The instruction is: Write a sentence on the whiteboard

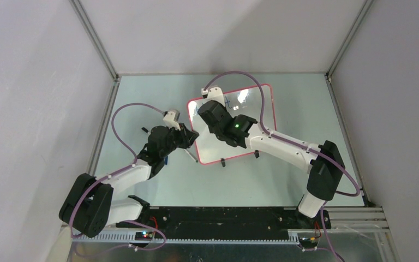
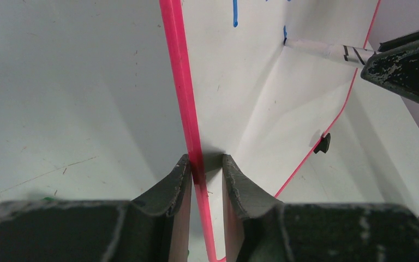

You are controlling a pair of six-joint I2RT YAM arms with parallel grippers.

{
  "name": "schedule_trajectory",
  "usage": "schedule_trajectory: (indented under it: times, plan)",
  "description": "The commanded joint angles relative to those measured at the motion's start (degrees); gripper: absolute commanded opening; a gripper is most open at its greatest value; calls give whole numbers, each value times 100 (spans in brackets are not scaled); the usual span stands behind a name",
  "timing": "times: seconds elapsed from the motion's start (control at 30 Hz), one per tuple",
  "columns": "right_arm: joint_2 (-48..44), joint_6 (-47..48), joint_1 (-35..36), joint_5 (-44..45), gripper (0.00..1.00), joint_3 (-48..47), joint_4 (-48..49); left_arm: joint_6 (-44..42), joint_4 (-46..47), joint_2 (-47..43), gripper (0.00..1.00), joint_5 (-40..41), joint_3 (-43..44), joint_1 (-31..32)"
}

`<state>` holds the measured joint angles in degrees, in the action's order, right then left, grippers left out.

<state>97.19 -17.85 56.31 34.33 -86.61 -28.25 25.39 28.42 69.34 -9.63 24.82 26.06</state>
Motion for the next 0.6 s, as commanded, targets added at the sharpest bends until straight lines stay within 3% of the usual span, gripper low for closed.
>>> schedule_trajectory:
  times: [0.0, 0.57]
  plan:
    - [-29, -144, 24, 173, 0, -46, -75, -289, -73, -75, 23, 203, 164, 56]
    - [-7, -164, 57, -19, 0, 43, -251, -303, -87, -109, 23, 207, 151, 57]
